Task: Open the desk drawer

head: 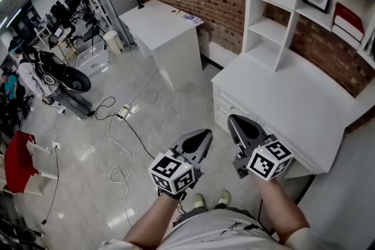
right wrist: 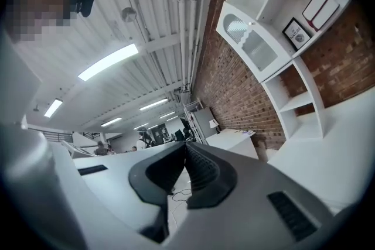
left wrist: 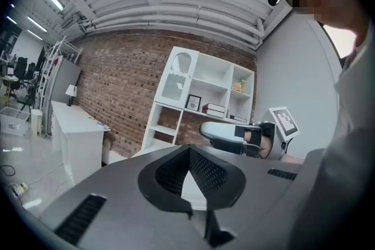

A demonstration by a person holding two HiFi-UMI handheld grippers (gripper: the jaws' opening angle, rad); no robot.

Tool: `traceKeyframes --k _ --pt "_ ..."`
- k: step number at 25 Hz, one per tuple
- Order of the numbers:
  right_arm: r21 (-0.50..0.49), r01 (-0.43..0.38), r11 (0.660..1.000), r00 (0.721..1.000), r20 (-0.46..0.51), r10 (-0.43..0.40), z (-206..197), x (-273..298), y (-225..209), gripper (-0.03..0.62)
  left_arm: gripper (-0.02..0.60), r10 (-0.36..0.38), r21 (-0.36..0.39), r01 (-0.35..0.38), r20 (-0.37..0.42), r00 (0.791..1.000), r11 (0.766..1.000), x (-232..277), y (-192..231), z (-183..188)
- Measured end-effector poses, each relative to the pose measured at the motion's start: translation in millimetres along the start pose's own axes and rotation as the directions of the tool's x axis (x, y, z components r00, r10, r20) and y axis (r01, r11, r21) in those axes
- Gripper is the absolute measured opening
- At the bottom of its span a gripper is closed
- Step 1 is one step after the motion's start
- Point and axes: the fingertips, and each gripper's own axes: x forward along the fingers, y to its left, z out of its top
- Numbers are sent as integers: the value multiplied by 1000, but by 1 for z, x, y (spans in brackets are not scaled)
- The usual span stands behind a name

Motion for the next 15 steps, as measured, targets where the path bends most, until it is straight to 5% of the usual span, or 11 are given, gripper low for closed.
traceKeyframes --k 15 --pt "81 57 995 998 22 -59 5 -31 -71 18 12 7 -8 -8 -55 998 1000 46 -8 -46"
